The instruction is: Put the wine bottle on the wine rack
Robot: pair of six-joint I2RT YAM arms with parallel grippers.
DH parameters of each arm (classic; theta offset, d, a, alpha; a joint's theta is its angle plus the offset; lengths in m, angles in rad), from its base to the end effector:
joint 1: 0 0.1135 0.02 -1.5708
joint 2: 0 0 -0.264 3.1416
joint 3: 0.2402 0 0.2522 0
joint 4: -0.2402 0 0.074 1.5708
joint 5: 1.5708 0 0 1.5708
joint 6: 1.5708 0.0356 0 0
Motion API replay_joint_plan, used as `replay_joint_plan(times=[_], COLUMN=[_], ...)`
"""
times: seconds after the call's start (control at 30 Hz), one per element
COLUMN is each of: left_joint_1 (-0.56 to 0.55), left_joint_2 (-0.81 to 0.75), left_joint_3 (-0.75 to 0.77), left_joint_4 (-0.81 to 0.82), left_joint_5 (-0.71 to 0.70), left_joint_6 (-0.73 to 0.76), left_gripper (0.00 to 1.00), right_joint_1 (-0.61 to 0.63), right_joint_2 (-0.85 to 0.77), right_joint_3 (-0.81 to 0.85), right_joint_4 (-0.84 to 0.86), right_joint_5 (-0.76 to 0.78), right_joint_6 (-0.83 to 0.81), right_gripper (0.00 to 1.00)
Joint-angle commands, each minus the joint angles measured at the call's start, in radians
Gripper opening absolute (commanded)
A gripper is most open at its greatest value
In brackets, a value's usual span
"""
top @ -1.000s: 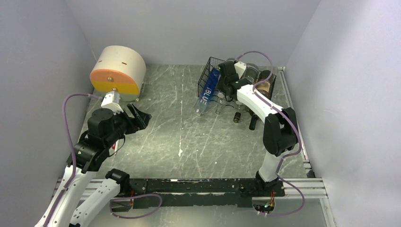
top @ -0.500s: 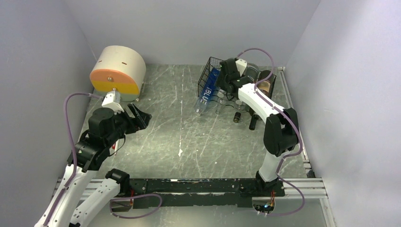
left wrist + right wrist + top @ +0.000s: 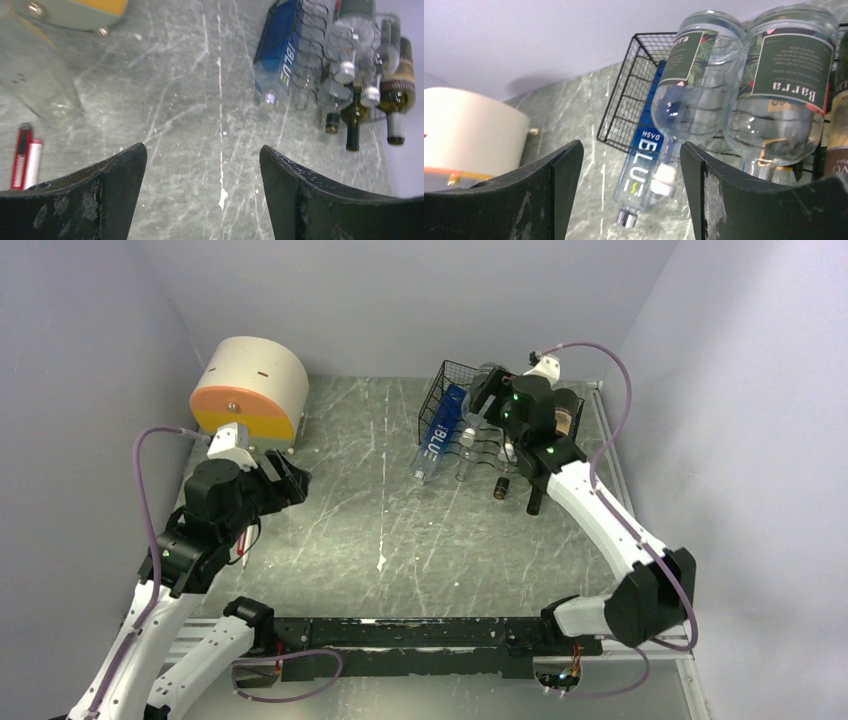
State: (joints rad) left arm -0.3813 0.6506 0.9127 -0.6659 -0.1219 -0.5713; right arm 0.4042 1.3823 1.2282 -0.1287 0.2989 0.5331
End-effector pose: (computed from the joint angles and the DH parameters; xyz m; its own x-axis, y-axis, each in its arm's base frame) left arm 0.1237 -0.0449 0.3519 -0.4504 -0.3977 -0.7994 0.0262 0.8891 -0.4570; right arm 0.3034 0.1184 0.3644 -0.2798 0.4085 -0.8688 0.0306 0.9083 0.4173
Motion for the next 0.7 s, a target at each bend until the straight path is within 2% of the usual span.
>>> replay_joint_plan(times=[0.0,0.1,0.17,0.23,0.47,0.67], left_joint_1=[-0.003,-0.002,-0.002,-0.002,0.002,0.085], left_joint_2=[0.024,0.048,0.065,0.086,0.212,0.288], left_joint_3=[0.108,0.164,0.18,0.18,0.195,0.235], left_joint_4=[-0.044,-0.072,-0.083,-0.066,-0.054,-0.053], left_joint_5=[-0.245,-0.385,-0.466,-0.483,-0.561,-0.552], left_joint_6=[0.072,0.101,0.109,0.148,0.136,0.142], left_gripper=[0.9,0.99,0.99,0.99,0.99,1.0], right_joint_1=[0.005,0.009,0.013,0.016,0.03,0.036], right_joint_2=[-0.094,-0.132,-0.145,-0.155,-0.199,-0.246], right_joint_3=[-0.125,-0.156,-0.162,-0.168,-0.209,-0.254], right_joint_4=[0.126,0.142,0.139,0.137,0.171,0.174], right_joint_5=[-0.127,-0.178,-0.207,-0.234,-0.33,-0.352], right_joint_6=[-0.026,-0.019,-0.018,-0.012,0.002,0.002], right_gripper=[0.74,0.74,0.74,0.73,0.72,0.72])
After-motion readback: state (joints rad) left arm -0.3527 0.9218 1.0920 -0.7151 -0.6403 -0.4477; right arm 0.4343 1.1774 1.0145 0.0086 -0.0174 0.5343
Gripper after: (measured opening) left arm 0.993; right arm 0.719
